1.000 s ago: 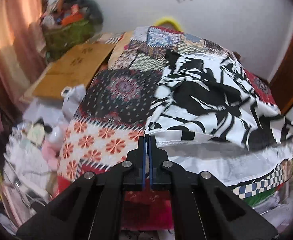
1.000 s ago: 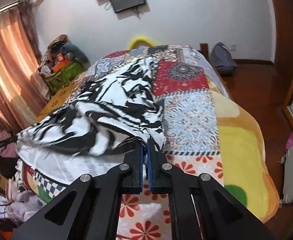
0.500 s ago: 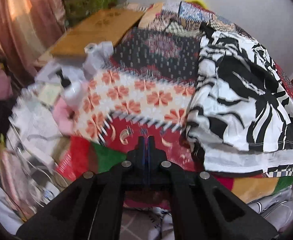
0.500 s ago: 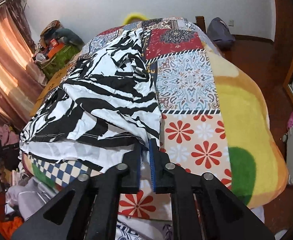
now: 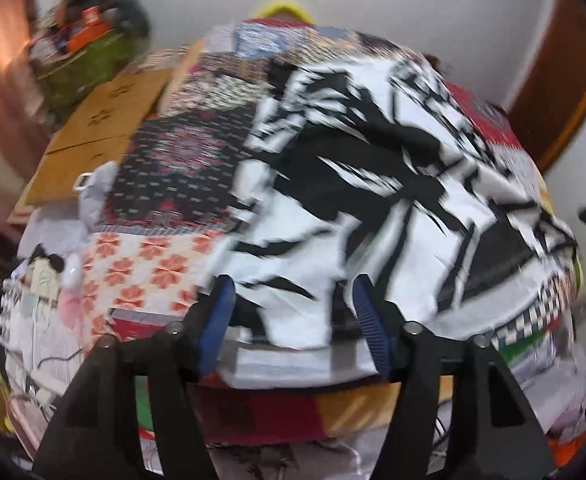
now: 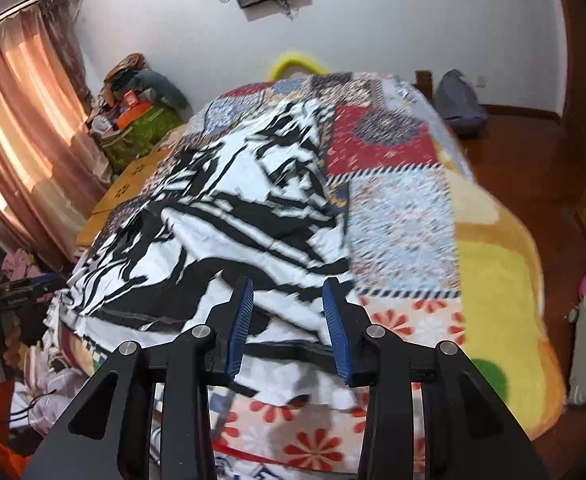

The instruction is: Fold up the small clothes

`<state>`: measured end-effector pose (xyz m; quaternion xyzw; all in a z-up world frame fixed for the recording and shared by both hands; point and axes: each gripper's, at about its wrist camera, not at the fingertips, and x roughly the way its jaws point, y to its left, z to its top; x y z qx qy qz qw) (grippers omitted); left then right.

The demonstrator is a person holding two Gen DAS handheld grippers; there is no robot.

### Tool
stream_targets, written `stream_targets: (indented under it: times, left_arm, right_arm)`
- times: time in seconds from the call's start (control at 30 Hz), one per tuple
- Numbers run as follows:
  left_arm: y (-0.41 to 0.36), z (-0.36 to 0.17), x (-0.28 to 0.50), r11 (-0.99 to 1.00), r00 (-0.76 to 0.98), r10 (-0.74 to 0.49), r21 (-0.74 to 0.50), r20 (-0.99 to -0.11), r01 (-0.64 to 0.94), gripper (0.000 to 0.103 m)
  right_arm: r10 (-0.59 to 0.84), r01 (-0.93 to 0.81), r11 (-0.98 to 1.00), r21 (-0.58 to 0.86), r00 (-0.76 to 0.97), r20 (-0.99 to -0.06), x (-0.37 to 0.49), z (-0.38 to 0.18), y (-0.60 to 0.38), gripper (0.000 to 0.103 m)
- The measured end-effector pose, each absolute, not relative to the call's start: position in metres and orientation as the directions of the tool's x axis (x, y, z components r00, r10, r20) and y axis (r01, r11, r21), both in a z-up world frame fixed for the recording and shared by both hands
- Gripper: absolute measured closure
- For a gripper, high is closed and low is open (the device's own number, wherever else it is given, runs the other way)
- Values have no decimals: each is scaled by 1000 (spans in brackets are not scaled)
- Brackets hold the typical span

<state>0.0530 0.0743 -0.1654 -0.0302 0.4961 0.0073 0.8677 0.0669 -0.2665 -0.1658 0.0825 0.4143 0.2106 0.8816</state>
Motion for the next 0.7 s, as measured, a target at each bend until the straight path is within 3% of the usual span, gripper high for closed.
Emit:
stream_targets:
  times: [0.17, 0.27, 0.63, 0.67, 0.7]
  left_arm:
    - [63, -179, 41, 998, 488, 64, 65, -870, -14, 34]
    - [72, -188, 33, 996, 462, 90, 87, -882, -28, 33]
    - [42, -203, 43, 974, 506, 158, 218, -848, 61, 33]
    - [37, -202, 46, 971, 518, 155, 225, -841, 75, 44]
    - [31, -201, 48, 969, 537, 140, 227, -832, 99, 64]
  right_arm:
    - [434, -349, 895, 278, 532, -727, 61, -179, -245, 68]
    - [438, -363, 890, 276, 510, -741, 57, -185, -239, 60]
    - [439, -371, 887, 276, 488, -754, 55, -188, -229, 59]
    - [439, -373, 886, 275, 486, -756, 54, -188, -229, 59]
    - [436, -375, 887, 270, 485, -758, 54, -187, -228, 59]
